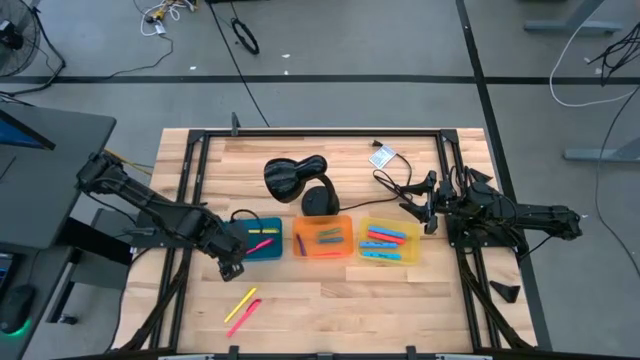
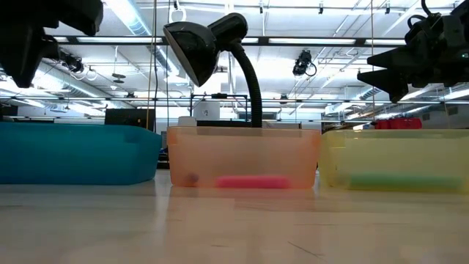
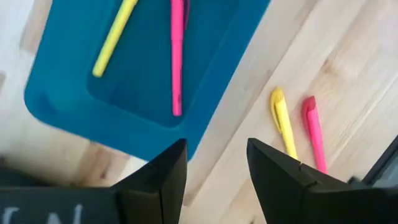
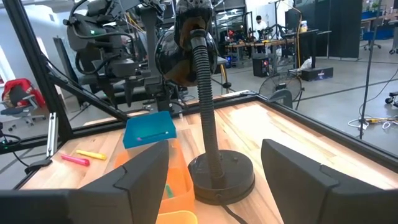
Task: Pick & Place Markers
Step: Put the yellow pen into the blue bin
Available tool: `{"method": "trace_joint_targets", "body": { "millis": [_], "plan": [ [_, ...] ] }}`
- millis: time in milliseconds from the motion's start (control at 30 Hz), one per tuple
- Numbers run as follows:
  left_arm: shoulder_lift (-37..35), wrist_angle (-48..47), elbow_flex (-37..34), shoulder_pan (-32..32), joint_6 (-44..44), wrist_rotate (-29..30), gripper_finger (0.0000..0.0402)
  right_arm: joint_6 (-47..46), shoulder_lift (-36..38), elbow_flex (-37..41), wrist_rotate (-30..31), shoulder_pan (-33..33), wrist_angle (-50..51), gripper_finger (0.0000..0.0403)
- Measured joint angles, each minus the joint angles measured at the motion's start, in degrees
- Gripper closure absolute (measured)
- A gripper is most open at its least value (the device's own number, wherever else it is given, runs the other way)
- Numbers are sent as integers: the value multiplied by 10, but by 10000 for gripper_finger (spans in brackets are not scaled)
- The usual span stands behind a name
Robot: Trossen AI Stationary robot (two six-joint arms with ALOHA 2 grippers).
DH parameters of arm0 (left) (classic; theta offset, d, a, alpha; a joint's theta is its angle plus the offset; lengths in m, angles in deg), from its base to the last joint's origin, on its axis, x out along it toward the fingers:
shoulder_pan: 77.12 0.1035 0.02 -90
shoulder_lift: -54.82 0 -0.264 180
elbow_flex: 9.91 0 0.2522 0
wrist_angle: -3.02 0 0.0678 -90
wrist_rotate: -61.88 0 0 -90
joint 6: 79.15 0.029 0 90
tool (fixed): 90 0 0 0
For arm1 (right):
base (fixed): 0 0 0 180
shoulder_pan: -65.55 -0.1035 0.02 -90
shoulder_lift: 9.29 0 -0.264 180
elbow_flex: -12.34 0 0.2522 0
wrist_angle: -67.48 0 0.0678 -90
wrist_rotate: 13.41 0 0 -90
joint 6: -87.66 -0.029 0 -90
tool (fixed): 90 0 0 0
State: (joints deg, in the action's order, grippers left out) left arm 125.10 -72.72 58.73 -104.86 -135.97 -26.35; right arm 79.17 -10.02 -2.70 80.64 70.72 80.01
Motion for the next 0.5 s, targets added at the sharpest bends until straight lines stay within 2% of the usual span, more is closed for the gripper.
{"method": "trace_joint_targets", "body": {
  "millis": [300, 500],
  "plan": [
    [2, 15, 0, -68, -137, 35, 228, 0, 0, 0, 0, 0, 0, 144],
    [30, 34, 0, -127, -219, 51, 228, 0, 0, 0, 0, 0, 0, 144]
  ]
}}
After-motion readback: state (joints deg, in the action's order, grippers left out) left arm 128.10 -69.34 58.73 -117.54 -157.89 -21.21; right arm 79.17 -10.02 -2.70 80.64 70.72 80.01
